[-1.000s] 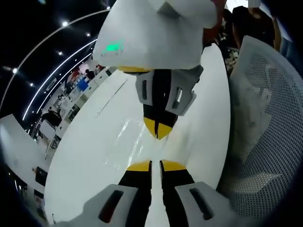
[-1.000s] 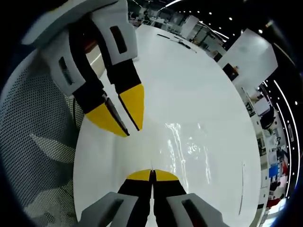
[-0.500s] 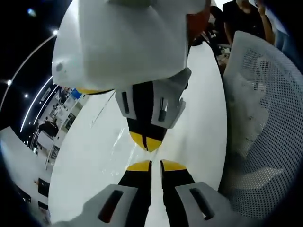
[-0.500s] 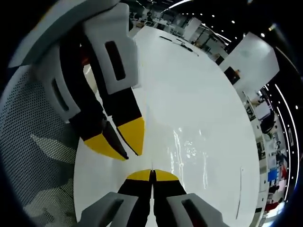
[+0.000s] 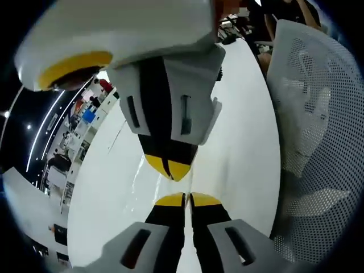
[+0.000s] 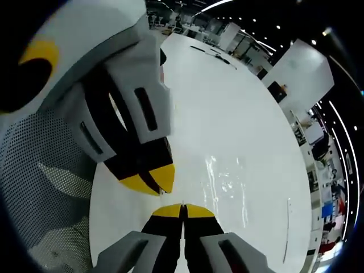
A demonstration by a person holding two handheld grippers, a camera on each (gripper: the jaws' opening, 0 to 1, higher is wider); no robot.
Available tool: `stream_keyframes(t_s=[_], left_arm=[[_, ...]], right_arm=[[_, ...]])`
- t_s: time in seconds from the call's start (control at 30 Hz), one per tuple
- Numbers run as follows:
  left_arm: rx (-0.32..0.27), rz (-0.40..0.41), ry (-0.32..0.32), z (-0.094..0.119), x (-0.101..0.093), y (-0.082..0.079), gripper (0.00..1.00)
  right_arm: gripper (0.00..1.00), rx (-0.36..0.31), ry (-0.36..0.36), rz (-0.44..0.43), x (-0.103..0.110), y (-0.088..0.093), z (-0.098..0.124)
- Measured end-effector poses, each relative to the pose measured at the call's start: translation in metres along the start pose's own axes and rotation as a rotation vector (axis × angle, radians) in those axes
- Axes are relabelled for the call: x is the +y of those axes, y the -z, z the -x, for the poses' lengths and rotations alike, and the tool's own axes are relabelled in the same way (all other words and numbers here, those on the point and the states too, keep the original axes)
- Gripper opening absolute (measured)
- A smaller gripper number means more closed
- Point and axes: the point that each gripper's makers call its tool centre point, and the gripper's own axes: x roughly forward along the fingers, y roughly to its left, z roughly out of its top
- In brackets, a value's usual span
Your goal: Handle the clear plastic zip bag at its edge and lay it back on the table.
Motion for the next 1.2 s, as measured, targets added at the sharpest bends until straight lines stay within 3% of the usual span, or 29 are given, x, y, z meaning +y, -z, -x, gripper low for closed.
stream_keyframes(t_s=[0.33, 0.57, 0.7, 0.77, 1.2], left_arm=[[0.005, -0.023, 0.007, -0.006, -0.001, 0.003, 0.00], [0.003, -0.062, 0.038, -0.004, -0.012, 0.005, 0.00], [0.006, -0.090, 0.051, 0.003, -0.018, 0.001, 0.00], [0.011, -0.148, 0.055, 0.001, -0.021, 0.001, 0.00], [0.018, -0.137, 0.085, -0.011, -0.029, 0.008, 0.00]], right_arm=[[0.00, -0.001, -0.001, -0.028, 0.002, 0.001, -0.003], [0.00, -0.008, 0.008, -0.082, -0.003, 0.002, -0.002], [0.00, -0.016, 0.027, -0.117, -0.011, 0.002, 0.000], [0.00, -0.024, 0.043, -0.154, -0.018, 0.001, 0.001], [0.00, -0.049, 0.115, -0.197, -0.045, -0.006, 0.017]])
